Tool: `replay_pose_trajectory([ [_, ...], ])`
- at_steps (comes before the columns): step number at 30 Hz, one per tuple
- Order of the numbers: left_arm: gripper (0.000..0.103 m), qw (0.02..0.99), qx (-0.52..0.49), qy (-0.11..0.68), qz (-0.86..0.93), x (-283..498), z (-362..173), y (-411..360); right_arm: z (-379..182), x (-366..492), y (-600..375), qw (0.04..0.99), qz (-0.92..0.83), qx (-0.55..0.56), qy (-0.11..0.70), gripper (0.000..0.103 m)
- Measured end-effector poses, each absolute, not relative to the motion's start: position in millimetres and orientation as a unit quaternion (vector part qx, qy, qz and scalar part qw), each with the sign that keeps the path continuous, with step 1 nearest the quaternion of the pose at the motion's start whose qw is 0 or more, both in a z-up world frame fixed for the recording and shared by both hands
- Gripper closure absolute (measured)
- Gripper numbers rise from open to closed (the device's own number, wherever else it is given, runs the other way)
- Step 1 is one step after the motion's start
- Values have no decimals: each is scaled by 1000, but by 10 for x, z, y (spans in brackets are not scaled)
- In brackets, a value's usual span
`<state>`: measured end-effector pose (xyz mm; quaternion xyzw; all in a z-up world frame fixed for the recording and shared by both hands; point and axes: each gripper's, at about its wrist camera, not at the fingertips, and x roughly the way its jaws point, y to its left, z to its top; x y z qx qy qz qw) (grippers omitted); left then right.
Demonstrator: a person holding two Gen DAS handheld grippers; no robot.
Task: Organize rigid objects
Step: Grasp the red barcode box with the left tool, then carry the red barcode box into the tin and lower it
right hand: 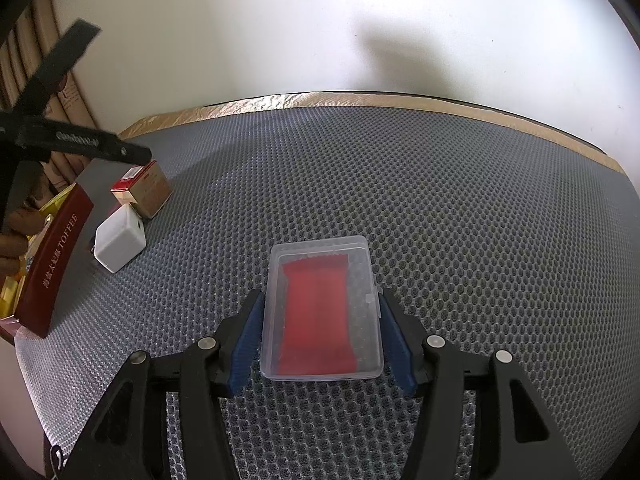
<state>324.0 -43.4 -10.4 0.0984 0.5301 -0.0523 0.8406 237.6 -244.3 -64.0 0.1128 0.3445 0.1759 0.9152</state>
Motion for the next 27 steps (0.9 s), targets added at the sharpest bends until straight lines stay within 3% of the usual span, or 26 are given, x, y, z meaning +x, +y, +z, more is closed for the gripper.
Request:
replay_pose_trajectory([
  [5, 37, 840, 95, 531, -58, 3257, -138, -455, -638, 2385, -2435, 915, 178, 112, 345, 46],
  [18, 37, 824, 132, 547, -63, 3179, -355, -628, -630, 2369, -2428, 914, 180, 112, 345, 44],
  [19, 39, 823, 135, 548, -57, 3203, -365, -611, -630, 2367, -2427, 915, 179, 112, 345, 44],
  [20, 55, 820, 136, 552, -58, 3215, -369, -605, -629, 2366, -2426, 915, 179, 112, 345, 44],
  [27, 54, 837, 132, 529, -57, 3072, -187, -660, -628, 2359, -2422, 915, 178, 113, 345, 44],
])
